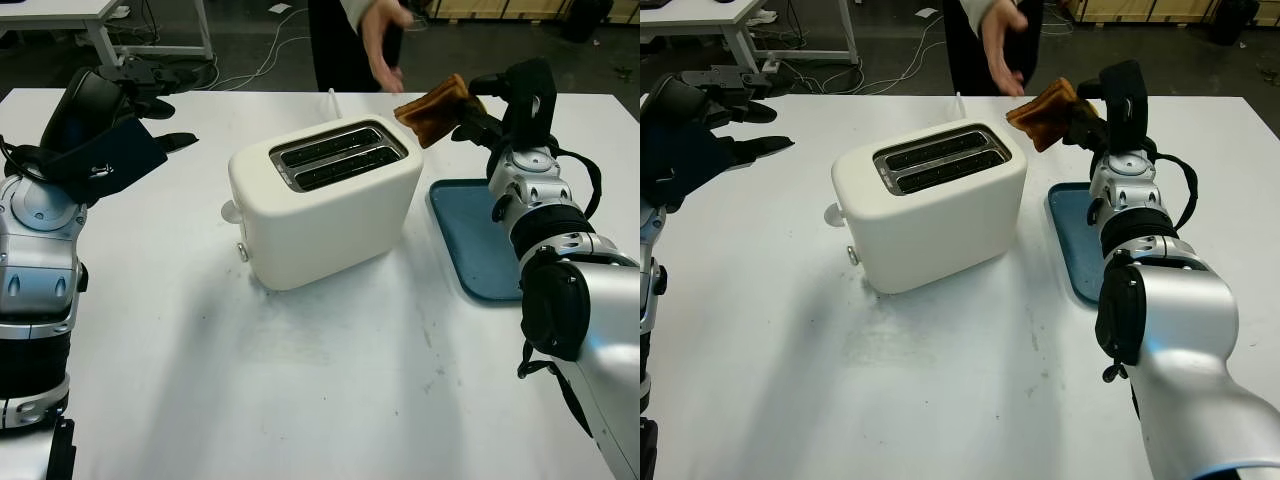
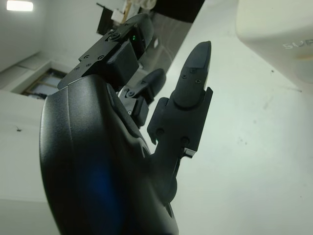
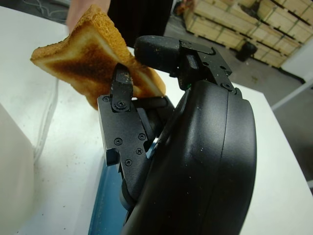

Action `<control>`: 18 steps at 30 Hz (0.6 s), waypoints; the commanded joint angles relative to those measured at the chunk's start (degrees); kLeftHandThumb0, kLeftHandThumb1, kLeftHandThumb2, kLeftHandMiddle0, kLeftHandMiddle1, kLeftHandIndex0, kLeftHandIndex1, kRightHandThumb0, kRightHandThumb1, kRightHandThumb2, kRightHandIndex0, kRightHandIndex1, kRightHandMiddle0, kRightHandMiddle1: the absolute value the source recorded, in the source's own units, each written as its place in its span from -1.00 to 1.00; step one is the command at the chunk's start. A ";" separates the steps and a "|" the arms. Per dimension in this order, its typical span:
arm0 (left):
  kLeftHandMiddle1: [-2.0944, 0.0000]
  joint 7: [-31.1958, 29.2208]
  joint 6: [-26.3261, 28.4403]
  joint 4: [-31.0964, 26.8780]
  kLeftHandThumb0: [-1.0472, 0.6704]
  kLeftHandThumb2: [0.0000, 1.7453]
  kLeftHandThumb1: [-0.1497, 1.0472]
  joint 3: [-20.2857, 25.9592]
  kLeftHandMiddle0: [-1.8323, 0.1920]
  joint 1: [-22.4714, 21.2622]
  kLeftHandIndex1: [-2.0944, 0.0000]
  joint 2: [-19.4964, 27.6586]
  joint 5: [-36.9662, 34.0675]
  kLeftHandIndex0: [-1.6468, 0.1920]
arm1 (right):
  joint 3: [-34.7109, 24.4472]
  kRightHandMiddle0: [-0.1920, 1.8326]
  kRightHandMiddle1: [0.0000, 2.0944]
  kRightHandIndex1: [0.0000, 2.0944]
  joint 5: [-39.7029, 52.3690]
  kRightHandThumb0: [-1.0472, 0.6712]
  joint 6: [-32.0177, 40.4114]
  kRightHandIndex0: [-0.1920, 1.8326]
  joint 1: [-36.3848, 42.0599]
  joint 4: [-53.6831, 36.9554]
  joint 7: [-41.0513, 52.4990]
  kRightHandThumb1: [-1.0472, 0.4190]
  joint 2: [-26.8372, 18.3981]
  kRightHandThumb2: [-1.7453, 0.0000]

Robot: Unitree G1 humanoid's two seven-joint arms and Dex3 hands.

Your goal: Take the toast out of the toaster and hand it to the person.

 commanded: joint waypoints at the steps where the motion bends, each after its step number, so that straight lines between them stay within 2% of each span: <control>1: 0.39 -0.09 -0.52 -0.01 -0.16 -1.00 0.68 -0.10 0.34 0.11 0.99 0.07 -0.15 0.03 | -0.20 -0.53 0.67 0.67 0.44 0.11 -0.77 -0.12 -0.53 -0.22 -0.49 -0.83 0.24 0.58; 11: 0.38 0.06 -0.18 -0.43 -0.15 -1.00 0.68 -0.07 0.35 0.22 0.99 -0.02 0.07 0.03 | -0.17 -0.60 0.66 0.67 0.19 0.11 0.47 -0.17 -1.14 -0.13 -1.98 -0.83 0.24 0.59; 18: 0.39 -0.02 -0.14 -0.27 -0.12 -1.00 0.67 0.18 0.36 0.23 1.00 -0.18 -0.39 0.03 | -0.33 -0.51 0.67 0.67 0.55 0.11 0.12 -0.12 -1.01 -0.16 -0.96 -0.83 0.21 0.59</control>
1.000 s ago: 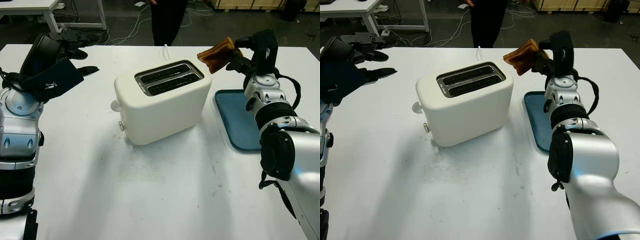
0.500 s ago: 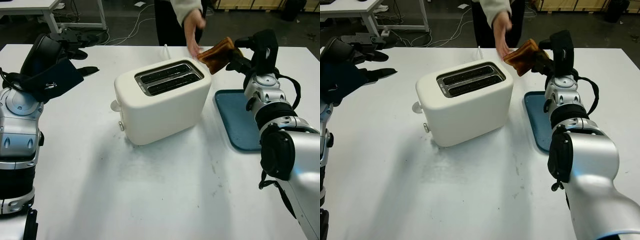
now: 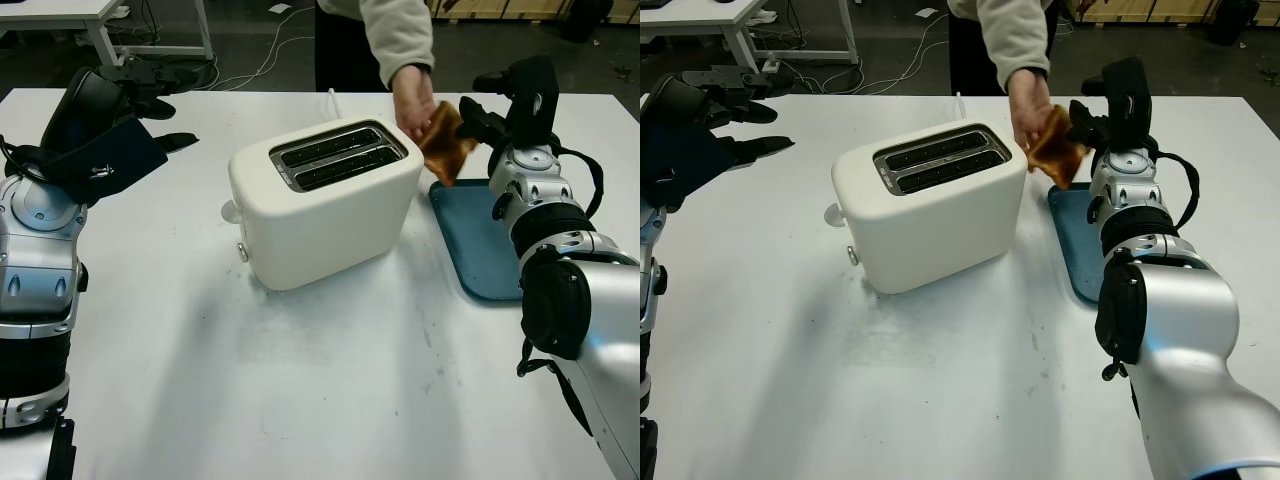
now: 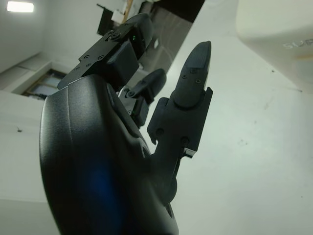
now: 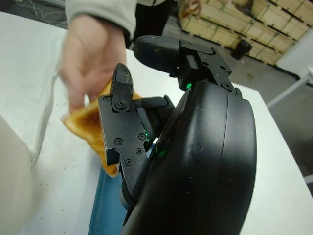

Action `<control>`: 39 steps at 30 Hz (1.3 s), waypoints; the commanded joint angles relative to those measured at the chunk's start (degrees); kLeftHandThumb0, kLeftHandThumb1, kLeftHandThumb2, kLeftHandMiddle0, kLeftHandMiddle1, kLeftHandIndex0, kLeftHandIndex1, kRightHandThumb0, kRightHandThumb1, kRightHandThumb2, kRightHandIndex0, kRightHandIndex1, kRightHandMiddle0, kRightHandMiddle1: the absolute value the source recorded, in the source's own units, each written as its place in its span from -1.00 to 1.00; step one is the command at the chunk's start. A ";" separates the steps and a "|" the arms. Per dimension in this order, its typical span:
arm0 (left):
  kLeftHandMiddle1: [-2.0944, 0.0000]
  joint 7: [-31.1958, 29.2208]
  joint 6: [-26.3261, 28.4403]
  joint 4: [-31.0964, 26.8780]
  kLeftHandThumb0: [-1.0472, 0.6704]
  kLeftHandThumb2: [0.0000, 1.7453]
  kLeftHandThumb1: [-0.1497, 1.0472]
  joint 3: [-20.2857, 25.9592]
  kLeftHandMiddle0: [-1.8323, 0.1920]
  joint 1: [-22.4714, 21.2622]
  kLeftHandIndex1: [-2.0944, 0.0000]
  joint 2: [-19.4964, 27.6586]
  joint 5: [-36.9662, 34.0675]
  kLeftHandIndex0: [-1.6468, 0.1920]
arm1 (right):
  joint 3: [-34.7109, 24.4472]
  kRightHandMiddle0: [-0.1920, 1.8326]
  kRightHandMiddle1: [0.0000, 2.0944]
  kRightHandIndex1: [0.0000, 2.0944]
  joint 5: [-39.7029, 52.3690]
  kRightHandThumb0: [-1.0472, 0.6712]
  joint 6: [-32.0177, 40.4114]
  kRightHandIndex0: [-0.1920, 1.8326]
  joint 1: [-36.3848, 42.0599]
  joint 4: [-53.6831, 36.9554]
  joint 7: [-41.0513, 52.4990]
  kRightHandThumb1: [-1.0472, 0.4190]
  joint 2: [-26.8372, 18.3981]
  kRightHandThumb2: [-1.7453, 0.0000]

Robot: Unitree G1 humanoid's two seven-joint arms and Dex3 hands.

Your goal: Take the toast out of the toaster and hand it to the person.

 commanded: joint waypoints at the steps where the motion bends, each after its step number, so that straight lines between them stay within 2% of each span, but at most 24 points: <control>1: 0.38 0.11 -0.30 -0.21 -0.13 -1.00 0.67 0.00 0.35 0.30 0.99 -0.05 0.01 0.03 | -0.20 -0.52 0.67 0.67 0.58 0.11 0.06 -0.12 -0.63 -0.15 0.36 -0.83 0.22 0.59; 4: 0.38 0.26 -0.30 -0.26 -0.13 -1.00 0.68 0.00 0.35 0.37 0.99 -0.12 0.01 0.02 | -0.44 -0.55 0.67 0.67 0.69 0.10 -0.04 -0.12 -0.59 -0.17 0.41 -0.83 0.27 0.60; 14: 0.38 0.05 -0.27 -0.34 -0.10 -1.00 0.67 -0.08 0.36 0.37 1.00 0.03 0.23 0.03 | 0.09 -0.48 0.67 0.67 0.16 0.09 -1.48 -0.10 -0.13 -0.34 0.98 -0.83 0.30 0.61; 18: 0.38 0.14 -0.29 -0.31 -0.16 -1.00 0.68 0.15 0.36 0.55 1.00 0.02 0.08 0.03 | -0.27 -0.42 0.67 0.67 1.08 -0.14 -3.69 -0.09 0.49 -0.85 5.82 -0.83 -0.32 0.68; 20: 0.37 0.18 0.46 -0.79 -0.15 -1.00 0.68 0.34 0.37 0.67 1.00 -0.17 -0.04 0.03 | 0.03 -0.40 0.40 0.53 1.32 -0.29 -5.07 -0.24 1.20 -1.51 10.89 -0.83 -1.07 0.69; 21: 0.37 0.16 0.38 -0.95 -0.14 -1.00 0.68 0.43 0.37 0.80 1.00 -0.15 -0.09 0.03 | 0.60 -0.46 0.11 0.25 1.03 -0.37 -5.89 -0.41 1.66 -1.88 13.34 -0.83 -1.47 0.67; 22: 0.37 0.20 0.04 -1.02 -0.12 -0.99 0.69 0.66 0.37 1.05 1.00 -0.17 -0.27 0.04 | 1.09 -0.45 -0.31 -0.16 0.94 -0.42 -6.63 -0.48 2.32 -2.54 15.61 -0.83 -1.73 0.64; 23: 0.37 0.49 -0.56 -1.16 -0.11 -1.00 0.69 1.03 0.37 1.42 1.00 -0.45 -0.60 0.04 | 1.60 -0.48 -0.57 -0.43 0.94 -0.43 -7.91 -0.52 3.38 -3.57 18.05 -0.83 -1.95 0.63; 24: 0.36 0.67 -0.93 -1.51 -0.08 -1.00 0.68 1.38 0.37 1.86 1.00 -0.67 -0.94 0.04 | 1.56 -0.50 -0.74 -0.62 1.61 -0.47 -9.20 -0.54 4.63 -4.94 20.50 -0.83 -1.93 0.63; 26: 0.35 1.28 -1.42 -3.05 -0.01 -0.99 0.70 2.28 0.39 3.29 1.00 -1.51 -1.63 0.05 | 1.39 -0.57 -0.94 -0.86 3.33 -0.52 -12.04 -0.61 8.02 -8.98 25.72 -0.83 -1.80 0.69; 28: 0.35 1.94 -1.72 -4.75 0.01 -0.99 0.72 3.46 0.41 5.34 1.00 -2.52 -2.57 0.07 | 2.07 -0.63 -0.98 -0.93 4.00 -0.55 -14.36 -0.65 12.81 -15.32 28.49 -0.83 -1.70 0.71; 31: 0.35 2.76 -1.26 -8.29 -0.07 -0.98 0.76 5.16 0.47 9.05 1.00 -4.14 -3.58 0.14 | 3.41 -0.68 -1.00 -0.97 4.38 -0.61 -16.18 -0.70 22.90 -28.85 30.05 -0.83 -1.54 0.65; 36: 0.35 5.10 -3.86 -14.34 -0.11 -0.97 0.78 6.29 0.50 16.00 1.00 -6.75 -3.43 0.17 | 2.85 -0.69 -1.00 -0.99 10.68 -0.70 -7.79 -0.73 40.42 -53.61 31.17 -0.83 0.95 0.69; 39: 0.36 5.61 -4.25 -18.27 -0.11 -0.91 0.79 6.88 0.57 19.87 1.00 -8.81 -4.64 0.26 | 2.87 -0.69 -1.00 -0.99 13.12 -0.63 -3.39 -0.72 48.98 -64.85 29.71 -0.83 2.66 0.69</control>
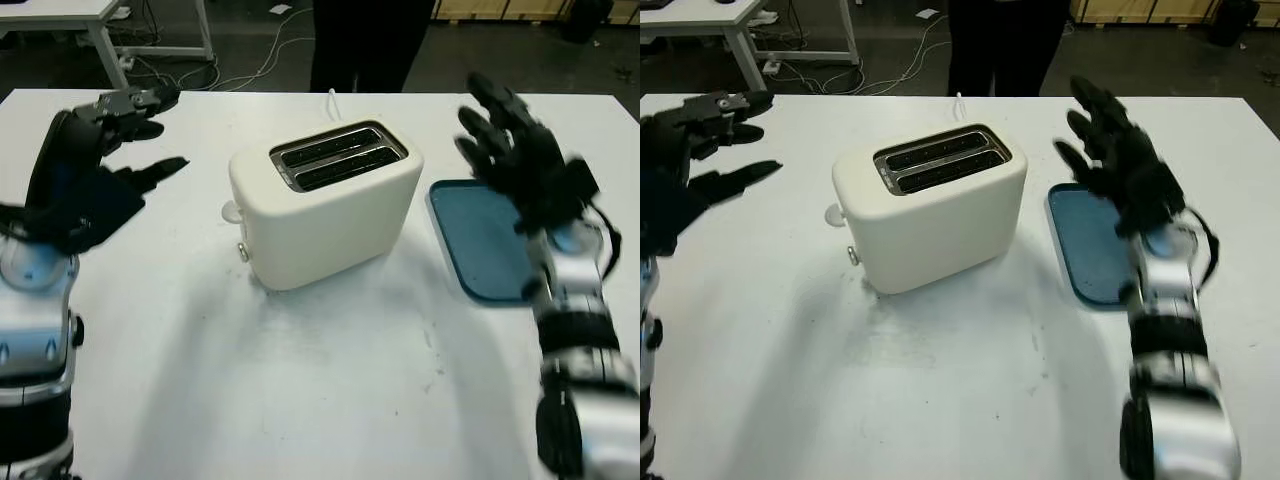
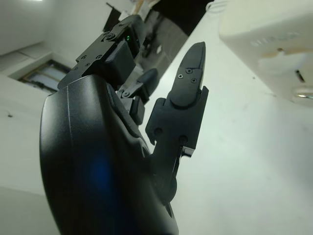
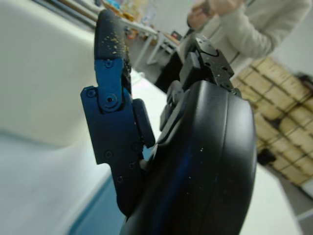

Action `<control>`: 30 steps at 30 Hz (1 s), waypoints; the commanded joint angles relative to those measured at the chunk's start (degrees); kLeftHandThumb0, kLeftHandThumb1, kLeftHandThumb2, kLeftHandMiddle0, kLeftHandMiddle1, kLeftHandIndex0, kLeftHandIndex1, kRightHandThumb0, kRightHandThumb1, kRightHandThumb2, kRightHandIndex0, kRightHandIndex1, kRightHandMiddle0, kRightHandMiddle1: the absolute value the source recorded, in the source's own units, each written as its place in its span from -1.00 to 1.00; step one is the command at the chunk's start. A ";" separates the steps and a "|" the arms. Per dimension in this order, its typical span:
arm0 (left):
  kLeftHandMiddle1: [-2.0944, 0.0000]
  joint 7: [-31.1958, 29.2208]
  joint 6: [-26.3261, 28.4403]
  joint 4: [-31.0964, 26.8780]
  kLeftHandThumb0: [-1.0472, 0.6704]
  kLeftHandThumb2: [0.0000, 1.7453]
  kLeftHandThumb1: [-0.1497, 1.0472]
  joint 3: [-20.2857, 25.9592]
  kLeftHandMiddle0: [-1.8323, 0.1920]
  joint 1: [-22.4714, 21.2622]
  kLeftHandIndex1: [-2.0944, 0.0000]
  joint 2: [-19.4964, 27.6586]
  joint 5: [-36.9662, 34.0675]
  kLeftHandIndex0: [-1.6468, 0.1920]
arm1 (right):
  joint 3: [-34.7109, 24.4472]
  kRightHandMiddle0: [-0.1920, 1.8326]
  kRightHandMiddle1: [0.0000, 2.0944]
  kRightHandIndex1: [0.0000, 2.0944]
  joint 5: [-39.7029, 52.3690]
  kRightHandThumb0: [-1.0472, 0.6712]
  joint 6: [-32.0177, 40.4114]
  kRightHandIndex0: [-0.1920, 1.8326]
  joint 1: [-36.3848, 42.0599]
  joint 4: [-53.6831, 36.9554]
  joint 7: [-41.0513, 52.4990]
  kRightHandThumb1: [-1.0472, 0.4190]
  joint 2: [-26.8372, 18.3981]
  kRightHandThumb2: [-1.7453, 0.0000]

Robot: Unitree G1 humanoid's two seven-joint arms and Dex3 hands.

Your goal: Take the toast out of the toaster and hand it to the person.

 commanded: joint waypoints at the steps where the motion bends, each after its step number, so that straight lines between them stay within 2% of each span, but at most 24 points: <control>1: 0.36 1.16 -1.59 -3.67 -0.13 -0.90 0.79 0.62 0.58 3.61 1.00 -1.89 -0.89 0.27 | -0.12 -0.69 -1.00 -0.99 2.37 -0.61 2.46 -0.71 5.84 -6.84 -0.98 -0.83 1.80 0.68; 7: 0.37 3.91 -3.79 -10.04 -0.13 -0.81 0.79 -1.30 0.72 12.02 1.00 -8.34 -1.81 0.40 | 1.60 -0.67 -0.99 -0.98 3.82 -0.60 3.63 -0.69 15.88 -16.08 -1.92 -0.83 5.22 0.64; 10: 0.39 5.84 -4.63 -12.31 -0.14 -0.74 0.79 -3.75 0.80 16.76 1.00 -13.15 -2.89 0.49 | 3.31 -0.66 -0.99 -0.97 5.28 -0.58 2.64 -0.67 20.01 -19.49 -2.79 -0.83 8.95 0.66; 16: 0.73 8.02 -10.24 -11.34 -0.11 -0.56 0.79 -9.11 0.81 24.79 1.00 -18.97 -3.04 0.69 | 6.28 -0.68 -1.00 -0.99 1.60 -0.58 1.64 -0.70 25.80 -22.40 -7.49 -0.83 13.67 0.64; 19: 0.81 9.34 -11.86 -9.87 -0.10 -0.53 0.79 -11.80 0.80 28.30 0.99 -20.63 -1.76 0.71 | 7.33 -0.66 -0.99 -0.98 -0.22 -0.57 2.33 -0.68 26.07 -21.46 -9.58 -0.83 14.40 0.61; 23: 0.82 9.34 -15.20 -4.35 -0.10 -0.50 0.79 -13.52 0.81 29.43 1.00 -21.57 -2.63 0.72 | 8.17 -0.66 -0.99 -0.98 -0.90 -0.54 1.41 -0.67 25.66 -19.92 -10.94 -0.83 15.49 0.59; 25: 0.81 9.35 -15.76 -2.04 -0.18 -0.52 0.79 -13.91 0.80 28.97 0.99 -21.88 -2.82 0.71 | 8.44 -0.66 -0.99 -0.98 -1.09 -0.53 1.04 -0.67 25.56 -19.41 -11.47 -0.83 15.85 0.59; 30: 0.79 9.51 -13.70 -2.04 -0.22 -0.55 0.79 -13.95 0.80 28.20 0.99 -22.02 -2.77 0.70 | 8.86 -0.65 -0.99 -0.98 -1.25 -0.55 0.94 -0.65 25.47 -19.25 -12.18 -0.83 16.15 0.59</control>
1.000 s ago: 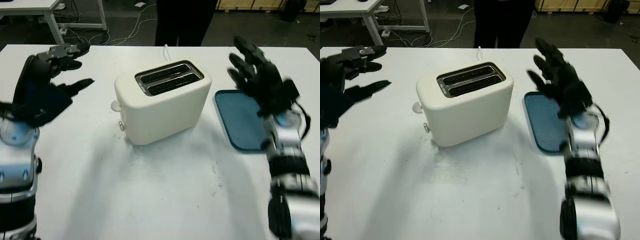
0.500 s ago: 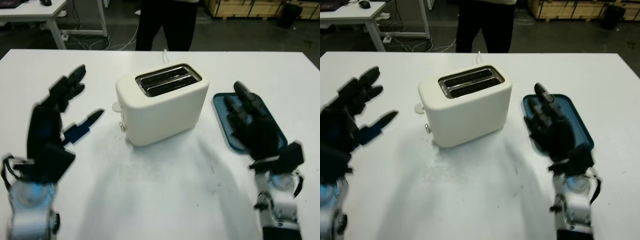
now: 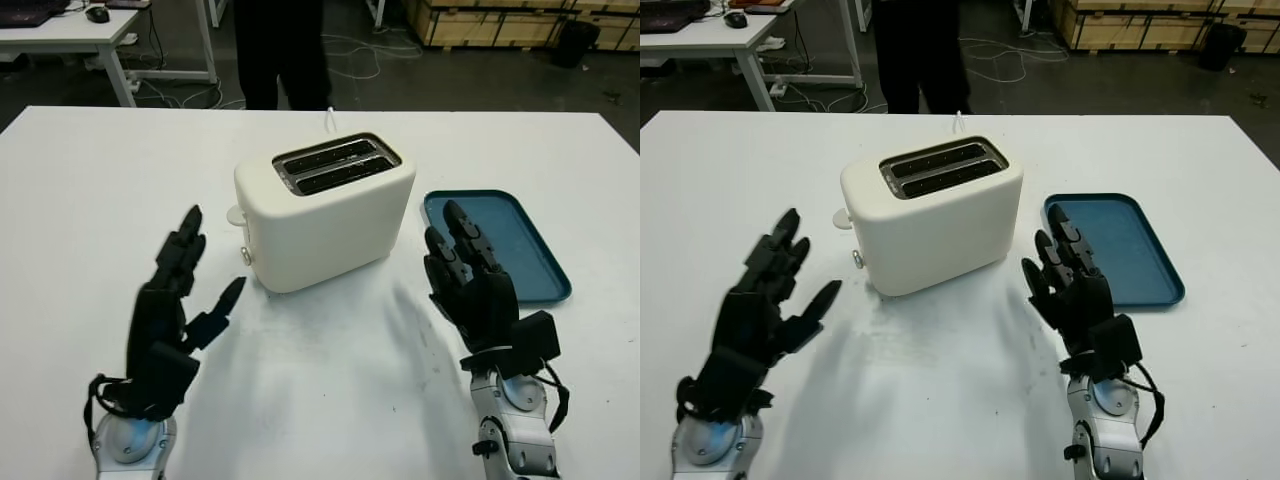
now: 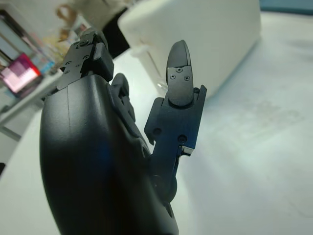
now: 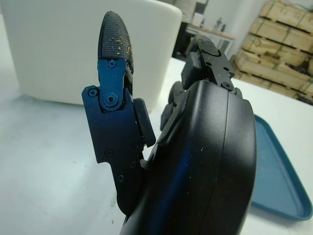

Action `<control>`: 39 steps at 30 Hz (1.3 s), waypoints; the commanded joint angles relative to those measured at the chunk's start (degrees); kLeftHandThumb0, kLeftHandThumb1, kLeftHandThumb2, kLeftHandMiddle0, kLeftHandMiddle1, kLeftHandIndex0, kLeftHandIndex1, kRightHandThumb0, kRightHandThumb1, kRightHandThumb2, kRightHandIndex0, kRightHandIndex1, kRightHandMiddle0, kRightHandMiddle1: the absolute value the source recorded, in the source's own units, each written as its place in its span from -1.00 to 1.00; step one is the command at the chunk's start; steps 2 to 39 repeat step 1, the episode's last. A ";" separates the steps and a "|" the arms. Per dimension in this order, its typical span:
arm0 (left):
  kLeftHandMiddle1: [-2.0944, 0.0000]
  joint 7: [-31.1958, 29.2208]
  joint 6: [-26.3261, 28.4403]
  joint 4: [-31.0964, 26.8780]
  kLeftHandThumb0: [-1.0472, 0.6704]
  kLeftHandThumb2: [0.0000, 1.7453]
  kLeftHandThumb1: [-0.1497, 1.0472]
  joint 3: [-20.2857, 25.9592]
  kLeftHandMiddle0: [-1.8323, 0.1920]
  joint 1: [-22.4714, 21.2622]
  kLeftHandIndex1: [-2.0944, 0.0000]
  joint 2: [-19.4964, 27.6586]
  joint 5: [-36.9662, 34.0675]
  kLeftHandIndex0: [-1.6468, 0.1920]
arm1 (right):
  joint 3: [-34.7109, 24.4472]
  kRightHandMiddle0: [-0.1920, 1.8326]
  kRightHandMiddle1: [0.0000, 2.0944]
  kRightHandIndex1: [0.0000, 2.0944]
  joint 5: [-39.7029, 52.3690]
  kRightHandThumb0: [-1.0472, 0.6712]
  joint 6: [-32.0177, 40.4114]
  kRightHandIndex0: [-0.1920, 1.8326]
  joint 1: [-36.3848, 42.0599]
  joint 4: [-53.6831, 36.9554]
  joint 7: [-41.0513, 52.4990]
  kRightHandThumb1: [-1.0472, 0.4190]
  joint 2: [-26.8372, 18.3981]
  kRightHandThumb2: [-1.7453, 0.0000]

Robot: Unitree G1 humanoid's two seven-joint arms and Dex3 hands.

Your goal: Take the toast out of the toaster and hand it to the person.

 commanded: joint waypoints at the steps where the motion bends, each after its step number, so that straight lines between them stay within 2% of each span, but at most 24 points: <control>1: 0.79 0.43 0.54 -0.04 -0.22 -0.55 0.79 -0.18 0.80 -0.51 0.99 -0.39 -0.18 0.69 | 0.28 -0.65 -0.99 -0.98 -0.43 -0.57 -1.47 -0.65 -0.60 0.27 -0.35 -0.83 0.28 0.59; 39: 0.79 0.43 0.54 -0.04 -0.22 -0.55 0.79 -0.18 0.80 -0.51 0.99 -0.39 -0.18 0.69 | 0.28 -0.65 -0.99 -0.98 -0.43 -0.57 -1.47 -0.65 -0.60 0.27 -0.35 -0.83 0.28 0.59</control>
